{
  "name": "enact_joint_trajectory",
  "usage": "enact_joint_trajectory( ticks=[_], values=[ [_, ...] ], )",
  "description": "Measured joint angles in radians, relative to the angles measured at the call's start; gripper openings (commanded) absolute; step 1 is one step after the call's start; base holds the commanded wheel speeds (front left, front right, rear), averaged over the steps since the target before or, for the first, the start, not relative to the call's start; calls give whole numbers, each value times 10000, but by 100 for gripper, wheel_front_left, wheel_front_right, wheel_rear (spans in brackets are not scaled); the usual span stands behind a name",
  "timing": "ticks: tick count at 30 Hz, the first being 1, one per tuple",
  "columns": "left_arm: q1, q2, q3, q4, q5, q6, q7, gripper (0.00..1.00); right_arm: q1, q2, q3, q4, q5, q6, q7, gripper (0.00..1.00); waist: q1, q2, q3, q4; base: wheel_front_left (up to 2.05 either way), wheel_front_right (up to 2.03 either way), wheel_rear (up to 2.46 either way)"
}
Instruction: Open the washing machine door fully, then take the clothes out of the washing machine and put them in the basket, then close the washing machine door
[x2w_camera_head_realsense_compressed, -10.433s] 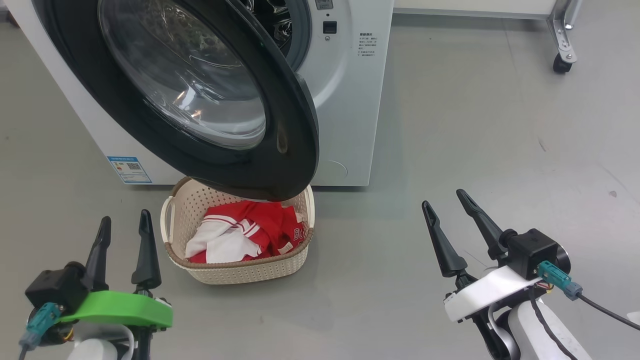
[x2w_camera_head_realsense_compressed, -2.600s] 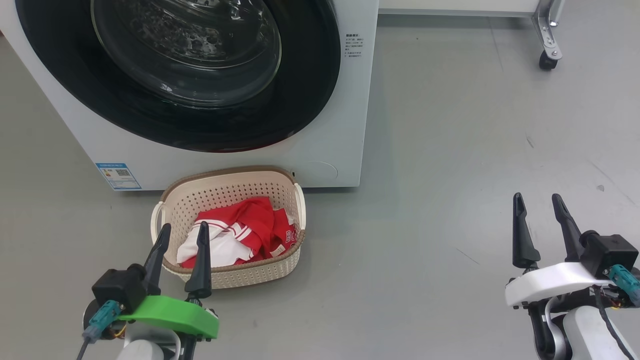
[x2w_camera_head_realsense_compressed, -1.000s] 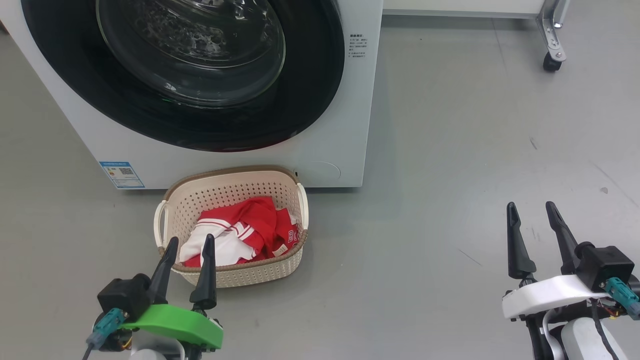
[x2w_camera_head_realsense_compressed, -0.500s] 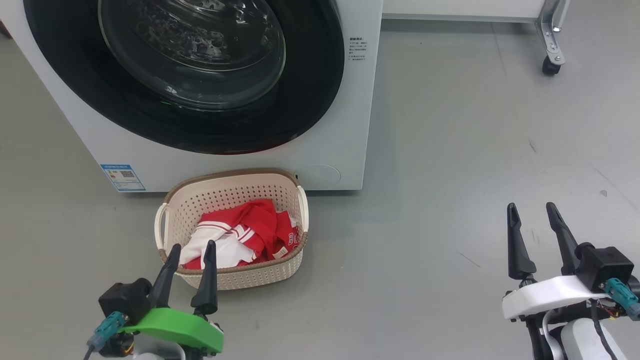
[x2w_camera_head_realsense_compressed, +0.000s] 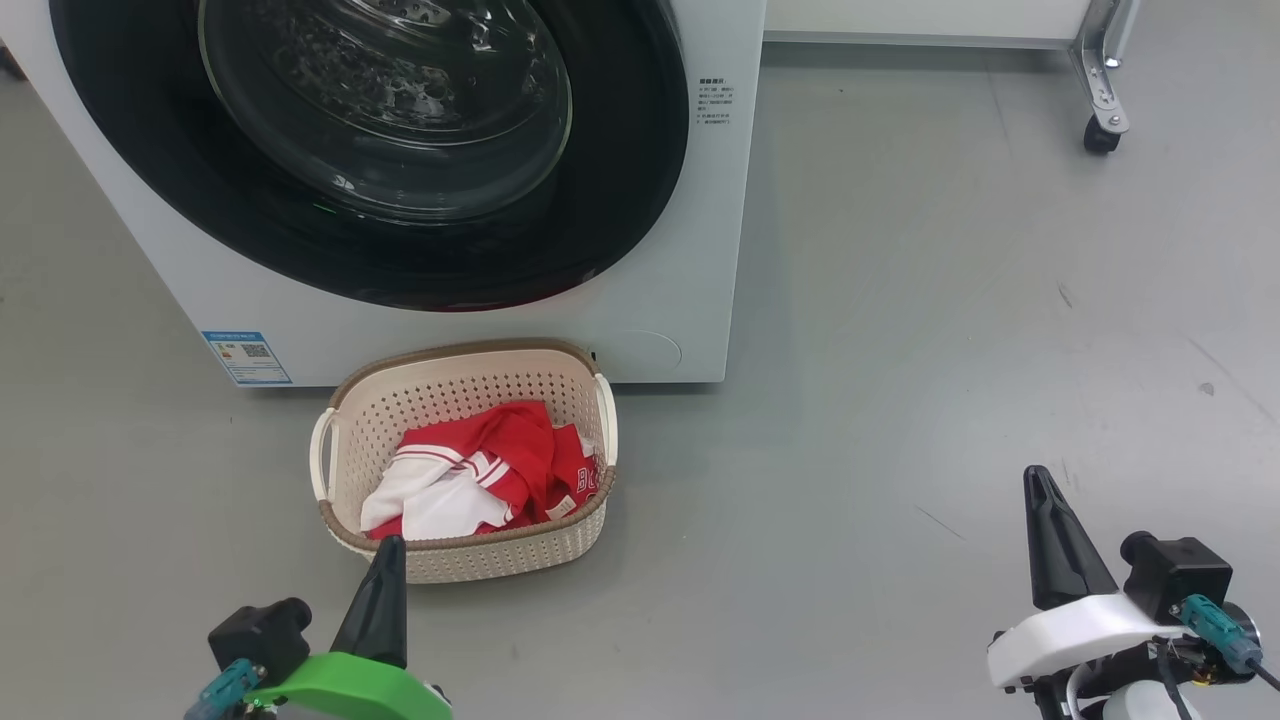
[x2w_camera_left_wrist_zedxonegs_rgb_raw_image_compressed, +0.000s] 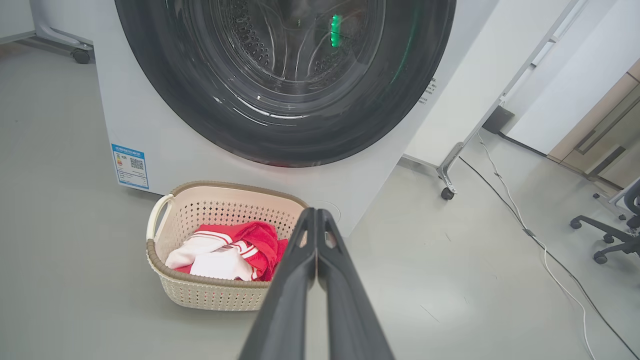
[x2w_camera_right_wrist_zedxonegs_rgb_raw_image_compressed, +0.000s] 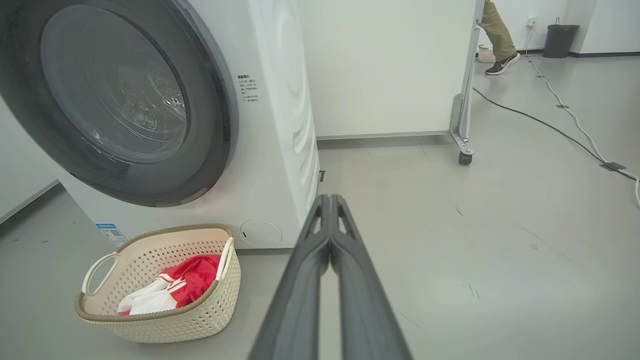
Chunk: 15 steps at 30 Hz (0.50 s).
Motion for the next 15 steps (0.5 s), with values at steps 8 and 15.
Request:
enact_joint_trajectory(
  ticks=[8,15],
  values=[
    [19,-2,115,-102,-849,0,176,0,-30,10,-219,59,865,13,234,0,0,0,-38,15,0,0,0],
    [19,-2,314,-196,-1574,0,426,0,-54,38,-368,115,1950,100,523,0,0,0,-65,24,0,0,0]
  ],
)
